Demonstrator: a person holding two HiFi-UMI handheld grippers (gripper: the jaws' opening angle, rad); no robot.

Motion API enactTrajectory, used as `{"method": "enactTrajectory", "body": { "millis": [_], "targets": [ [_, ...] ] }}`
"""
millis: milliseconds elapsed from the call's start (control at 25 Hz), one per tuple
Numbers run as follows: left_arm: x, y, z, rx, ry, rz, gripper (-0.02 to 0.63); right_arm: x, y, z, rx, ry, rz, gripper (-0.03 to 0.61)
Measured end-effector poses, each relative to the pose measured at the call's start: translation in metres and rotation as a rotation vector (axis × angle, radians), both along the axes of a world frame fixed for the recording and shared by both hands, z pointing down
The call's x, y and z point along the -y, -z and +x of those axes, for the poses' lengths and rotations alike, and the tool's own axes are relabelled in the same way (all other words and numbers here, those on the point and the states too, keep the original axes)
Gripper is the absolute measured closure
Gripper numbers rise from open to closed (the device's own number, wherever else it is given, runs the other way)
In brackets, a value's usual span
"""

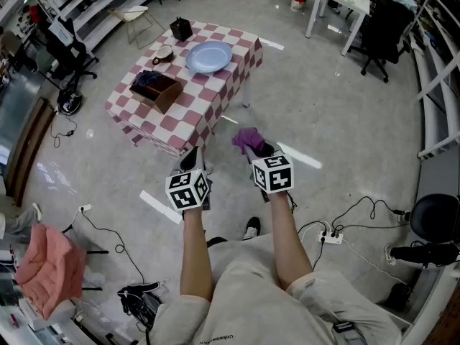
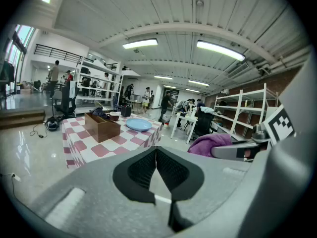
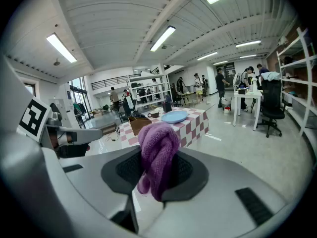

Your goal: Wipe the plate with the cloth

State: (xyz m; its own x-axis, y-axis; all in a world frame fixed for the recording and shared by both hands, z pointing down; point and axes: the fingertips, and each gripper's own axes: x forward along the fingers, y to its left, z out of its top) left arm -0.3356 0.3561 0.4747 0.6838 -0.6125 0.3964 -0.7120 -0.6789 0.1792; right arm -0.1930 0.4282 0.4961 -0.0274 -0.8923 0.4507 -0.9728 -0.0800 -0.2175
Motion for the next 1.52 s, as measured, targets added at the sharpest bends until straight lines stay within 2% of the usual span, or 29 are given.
{"method": "enactTrajectory", "body": {
  "millis": [520,720,1080,1320,1520],
  "targets": [
    [0.003,0.03,0.013,-0.031,-0.004,0.063,0.603,0.001,0.02,0.018,-0.039,0.016,0.027,0.46],
    [-0.001,0.023,0.009,-0.018,0.004,0.051,0.603,-0.005,0.031,0.021,0.016,0.028,0.071,0.459],
    [0.015,0.004,0.011,-0.002,0.013,0.011,0.603,-0.004,0.017,0.033,0.029,0.034,0.049,0.459],
    [0.05,-0.008,0.041,-0.005,-0.002,-0.009,0.603,0.018,0.001,0.069,0.023,-0.001,0.009,0.459],
    [0.083,0.003,0.073,-0.055,-0.009,-0.01,0.603,0.045,0.006,0.097,0.021,-0.009,0.0,0.459]
  ]
}}
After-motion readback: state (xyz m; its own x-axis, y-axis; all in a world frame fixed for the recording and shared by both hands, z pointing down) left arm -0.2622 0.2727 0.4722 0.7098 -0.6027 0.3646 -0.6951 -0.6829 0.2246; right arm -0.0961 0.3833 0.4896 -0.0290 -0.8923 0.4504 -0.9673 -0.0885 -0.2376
